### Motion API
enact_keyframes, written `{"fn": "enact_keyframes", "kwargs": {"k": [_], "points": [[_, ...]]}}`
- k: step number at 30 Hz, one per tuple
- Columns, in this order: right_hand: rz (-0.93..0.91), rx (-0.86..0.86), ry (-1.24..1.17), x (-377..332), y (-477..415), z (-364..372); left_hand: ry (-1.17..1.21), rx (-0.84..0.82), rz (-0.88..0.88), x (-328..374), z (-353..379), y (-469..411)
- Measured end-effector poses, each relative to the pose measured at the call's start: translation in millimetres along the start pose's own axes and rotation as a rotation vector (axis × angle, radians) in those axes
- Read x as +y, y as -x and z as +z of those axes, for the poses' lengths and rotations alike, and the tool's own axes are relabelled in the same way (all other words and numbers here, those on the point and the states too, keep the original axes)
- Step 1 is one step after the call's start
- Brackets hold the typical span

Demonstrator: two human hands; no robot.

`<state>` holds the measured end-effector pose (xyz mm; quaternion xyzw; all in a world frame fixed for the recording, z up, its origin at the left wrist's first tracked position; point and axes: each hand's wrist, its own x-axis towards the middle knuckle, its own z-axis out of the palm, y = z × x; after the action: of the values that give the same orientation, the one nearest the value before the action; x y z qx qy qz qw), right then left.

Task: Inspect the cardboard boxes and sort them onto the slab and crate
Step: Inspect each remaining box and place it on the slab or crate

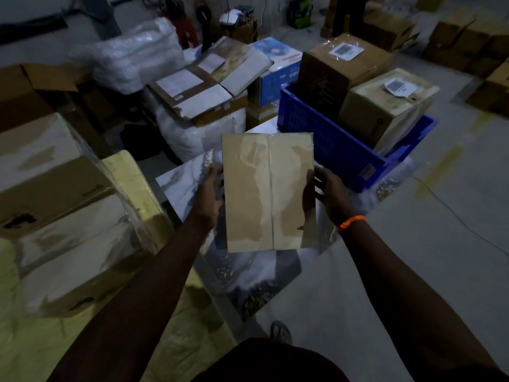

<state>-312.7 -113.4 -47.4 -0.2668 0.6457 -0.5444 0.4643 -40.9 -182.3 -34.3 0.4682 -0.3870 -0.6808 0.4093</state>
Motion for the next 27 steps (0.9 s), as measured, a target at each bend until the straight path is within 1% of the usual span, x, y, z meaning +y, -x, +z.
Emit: {"fn": "enact_keyframes", "kwargs": {"k": [5,13,15,20,25,27], "points": [[0.001,0.058,-0.16,4,32,-7,0.266,0.001,-0.087,5,-10,14],[0.038,0.186,-0.297,35,67,-2,0.202,0.065,-0.069,-19,-23,46],[0.054,0.185,-0.277,41,72,-3,0.178,0.088,-0.071,-21,-24,52],[0.061,0.156,-0.181,42,83,-11,0.134,0.088,-0.091,-26,-33,65],[-0.015,0.134,-0.015,27,95,-8,0.043,0.035,-0.065,-20,-36,73],[-0.054,0.136,0.052,23,96,-8,-0.064,0.042,-0.044,-15,-40,73]]}}
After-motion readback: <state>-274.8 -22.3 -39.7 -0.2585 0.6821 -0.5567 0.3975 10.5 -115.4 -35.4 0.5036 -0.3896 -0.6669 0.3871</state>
